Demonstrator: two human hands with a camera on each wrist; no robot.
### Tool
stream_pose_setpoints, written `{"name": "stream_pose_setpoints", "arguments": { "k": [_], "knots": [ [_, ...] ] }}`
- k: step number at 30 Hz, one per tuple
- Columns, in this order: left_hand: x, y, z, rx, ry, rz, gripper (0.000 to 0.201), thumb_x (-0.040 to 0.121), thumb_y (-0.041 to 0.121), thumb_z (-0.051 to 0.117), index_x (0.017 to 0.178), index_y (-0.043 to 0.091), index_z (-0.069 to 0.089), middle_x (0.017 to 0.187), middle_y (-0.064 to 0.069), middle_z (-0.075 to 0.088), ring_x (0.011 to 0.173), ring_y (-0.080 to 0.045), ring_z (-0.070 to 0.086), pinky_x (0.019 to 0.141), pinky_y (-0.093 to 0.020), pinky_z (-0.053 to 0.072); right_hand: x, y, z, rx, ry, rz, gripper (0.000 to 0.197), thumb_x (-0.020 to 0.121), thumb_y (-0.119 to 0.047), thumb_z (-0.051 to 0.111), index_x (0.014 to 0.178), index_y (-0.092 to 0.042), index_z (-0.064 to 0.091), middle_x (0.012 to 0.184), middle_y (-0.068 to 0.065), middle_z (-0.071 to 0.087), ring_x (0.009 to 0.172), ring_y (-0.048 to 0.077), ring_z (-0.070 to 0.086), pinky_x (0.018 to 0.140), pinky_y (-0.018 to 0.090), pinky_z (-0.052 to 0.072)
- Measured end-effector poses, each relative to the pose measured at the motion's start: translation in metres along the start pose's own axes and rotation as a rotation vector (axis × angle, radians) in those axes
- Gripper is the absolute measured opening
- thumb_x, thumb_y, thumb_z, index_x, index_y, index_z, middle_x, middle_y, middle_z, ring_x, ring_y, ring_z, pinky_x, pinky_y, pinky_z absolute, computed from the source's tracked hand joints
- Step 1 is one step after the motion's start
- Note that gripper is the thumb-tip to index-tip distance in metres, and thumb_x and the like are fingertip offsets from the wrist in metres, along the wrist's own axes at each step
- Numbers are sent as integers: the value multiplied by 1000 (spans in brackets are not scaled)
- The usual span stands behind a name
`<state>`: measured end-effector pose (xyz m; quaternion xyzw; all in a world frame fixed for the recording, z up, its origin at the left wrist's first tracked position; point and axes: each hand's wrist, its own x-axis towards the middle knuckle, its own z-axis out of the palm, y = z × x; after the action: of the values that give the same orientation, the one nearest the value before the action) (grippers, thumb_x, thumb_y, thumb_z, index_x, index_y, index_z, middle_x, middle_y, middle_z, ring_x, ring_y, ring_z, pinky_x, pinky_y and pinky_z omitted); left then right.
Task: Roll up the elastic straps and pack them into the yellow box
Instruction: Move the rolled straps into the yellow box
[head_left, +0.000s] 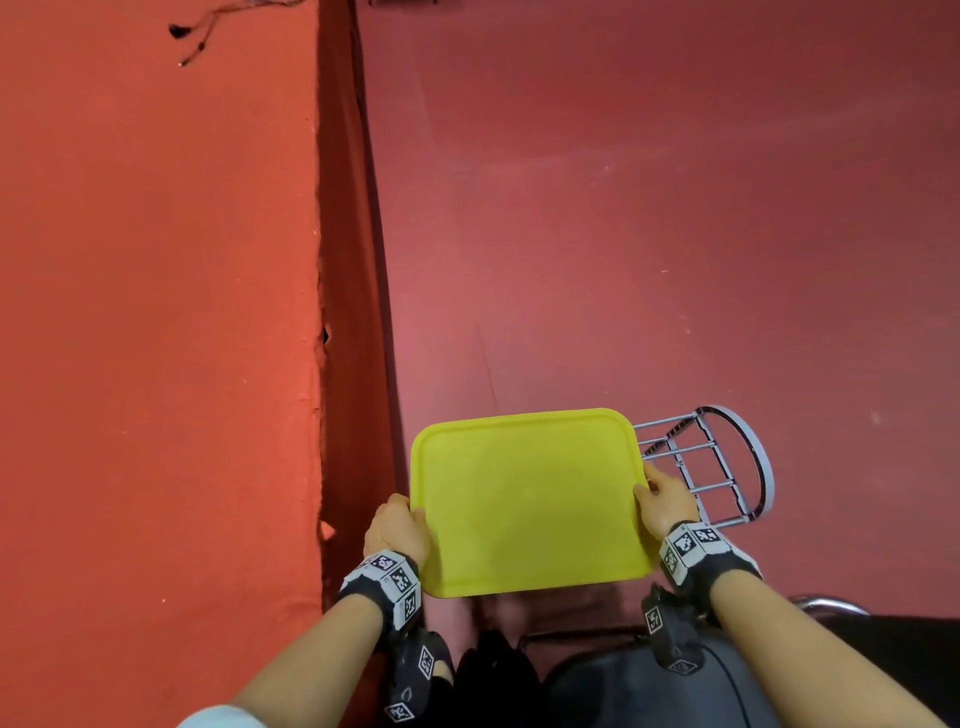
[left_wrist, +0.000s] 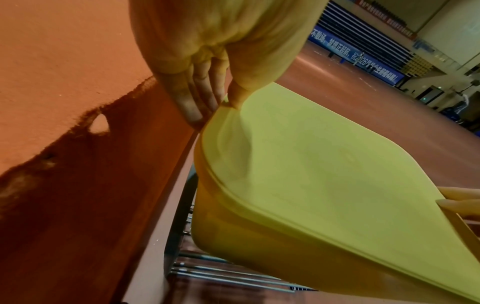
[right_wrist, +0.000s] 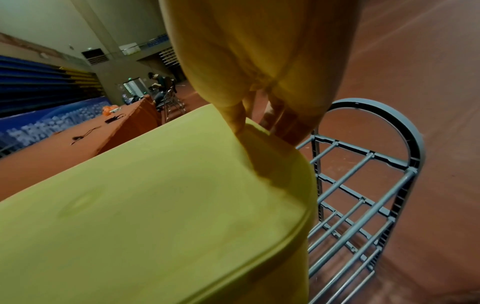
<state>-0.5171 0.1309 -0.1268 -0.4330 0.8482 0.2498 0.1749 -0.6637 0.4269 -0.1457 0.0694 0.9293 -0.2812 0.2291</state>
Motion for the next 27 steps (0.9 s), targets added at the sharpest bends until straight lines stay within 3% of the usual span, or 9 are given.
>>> {"name": "stream_pose_setpoints", "arguments": {
  "k": [5,8,13,15,17,18,21,24,27],
  "knots": [
    [8,1,4,-46,-75,-7,23,97,24,47,114,10,54,112,-12,64,103,-32,60,80,-33,43,4,3,-6,-35,-22,1,44,96,-15,52,140,-19,50,127,21,60,117,37,55,96,39,44],
    [12,-1,2,-79,-92,10,11,96,25,51,102,15,50,104,-9,66,97,-30,61,72,-29,38,5,6,-5,9,-34,34,43,96,-17,54,139,-16,50,134,17,58,121,35,54,98,36,42],
    [25,5,1,-122,-119,-5,13,94,24,55,101,15,48,104,-10,65,98,-31,61,75,-31,41,16,3,-8,9,-41,41,43,96,-16,54,139,-16,51,132,16,59,119,35,55,97,36,42],
    [32,9,-1,-187,-168,-31,30,92,16,55,121,13,46,104,-10,62,97,-32,61,80,-33,45,18,-3,-13,-84,-48,16,48,95,-14,52,143,-19,46,131,19,57,117,36,55,95,37,44],
    [38,16,-6,-239,-227,-4,66,88,6,50,147,19,26,120,-15,56,101,-33,60,82,-35,49,23,-11,-15,-195,-60,-65,65,92,-6,51,151,-21,30,138,21,47,120,36,51,97,39,44],
    [40,20,-10,-214,-256,33,78,87,3,47,153,25,11,131,-18,49,105,-35,58,83,-36,49,26,-16,-14,-238,-77,-113,74,89,-3,50,154,-21,19,144,19,40,123,36,49,99,41,44],
    [45,30,-20,-55,-319,159,93,86,8,47,150,38,-14,136,-17,37,99,-33,60,82,-36,51,33,-32,-11,-369,-156,-207,86,91,-17,55,155,-21,-3,158,13,18,131,33,43,104,40,42],
    [51,35,-28,32,-333,189,98,85,16,54,149,39,-16,122,-16,53,89,-29,64,74,-35,55,36,-34,-9,-430,-208,-205,91,93,-35,56,154,-20,-10,162,8,5,138,30,37,104,37,40],
    [49,36,-27,72,-344,169,95,91,26,56,149,38,-18,118,-14,61,86,-27,66,71,-33,56,41,-33,-11,-415,-262,-188,94,92,-34,59,154,-19,-10,162,9,1,145,27,25,111,35,31]
  ]
}}
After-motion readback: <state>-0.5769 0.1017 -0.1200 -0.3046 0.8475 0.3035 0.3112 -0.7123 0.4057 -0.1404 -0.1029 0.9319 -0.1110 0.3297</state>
